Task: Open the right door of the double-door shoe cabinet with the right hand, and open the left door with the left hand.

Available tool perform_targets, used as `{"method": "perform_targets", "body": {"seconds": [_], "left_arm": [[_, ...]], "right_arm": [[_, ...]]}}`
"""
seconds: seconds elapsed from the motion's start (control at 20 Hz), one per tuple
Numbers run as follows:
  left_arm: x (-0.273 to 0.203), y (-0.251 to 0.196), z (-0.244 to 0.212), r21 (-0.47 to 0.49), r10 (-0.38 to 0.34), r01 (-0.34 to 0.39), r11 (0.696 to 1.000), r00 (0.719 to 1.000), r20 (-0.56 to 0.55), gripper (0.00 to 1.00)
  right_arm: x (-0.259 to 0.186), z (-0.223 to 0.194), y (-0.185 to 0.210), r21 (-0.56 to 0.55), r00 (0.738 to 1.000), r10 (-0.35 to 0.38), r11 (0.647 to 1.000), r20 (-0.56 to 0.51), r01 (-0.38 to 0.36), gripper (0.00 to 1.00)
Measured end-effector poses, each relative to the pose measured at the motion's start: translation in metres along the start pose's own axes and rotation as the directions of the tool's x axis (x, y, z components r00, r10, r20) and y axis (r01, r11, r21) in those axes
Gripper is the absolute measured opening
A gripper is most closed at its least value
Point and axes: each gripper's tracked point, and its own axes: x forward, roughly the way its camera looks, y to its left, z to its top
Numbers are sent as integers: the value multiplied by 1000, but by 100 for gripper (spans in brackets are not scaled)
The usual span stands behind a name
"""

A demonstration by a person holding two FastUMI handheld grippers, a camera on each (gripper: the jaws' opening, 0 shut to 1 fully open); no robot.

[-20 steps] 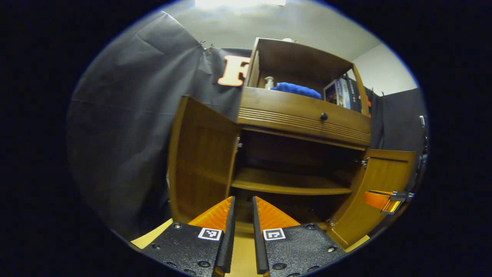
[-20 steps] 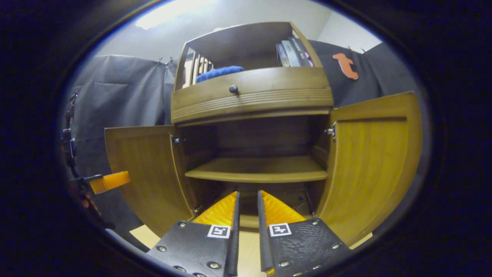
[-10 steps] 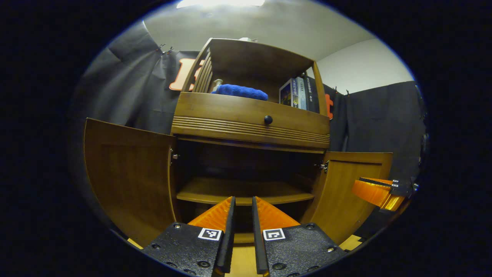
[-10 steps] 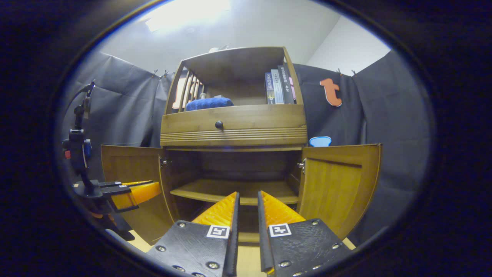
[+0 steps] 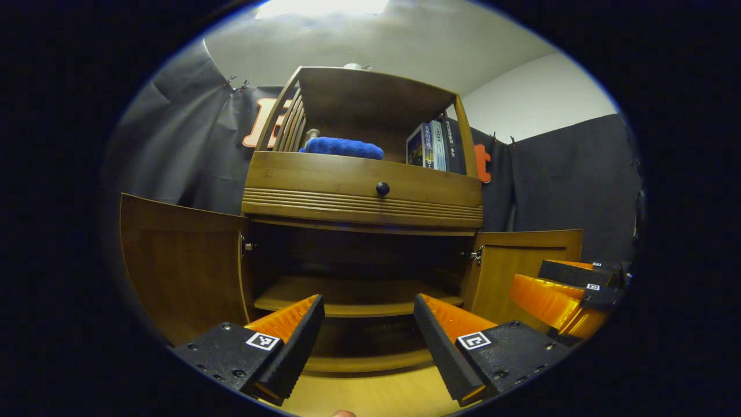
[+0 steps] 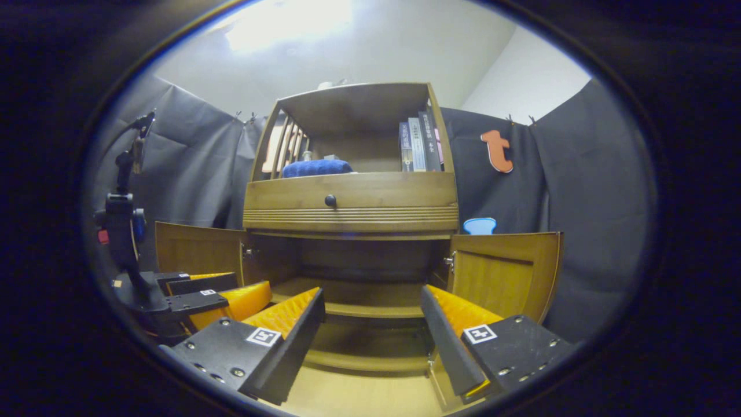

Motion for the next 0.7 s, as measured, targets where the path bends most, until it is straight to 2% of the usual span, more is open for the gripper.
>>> {"method": "perform_targets", "body": {"seconds": [0.2,0.6,0.65,0.7], "left_arm": [[0,-4,-5,-10,-24,24,1000,1000,-4,95],[13,-33,-6,-7,-134,134,991,991,-8,96],[15,-38,-3,-6,-149,149,989,989,0,92],[16,-42,-1,-3,-161,161,987,987,8,95]], "right_arm": [[-2,7,2,-3,1000,-11,1000,20,11,99],[-22,14,-5,-22,995,-83,996,47,85,99],[-24,15,-6,-22,994,-93,995,50,95,97],[-27,15,-9,-22,993,-104,994,50,105,99]]}}
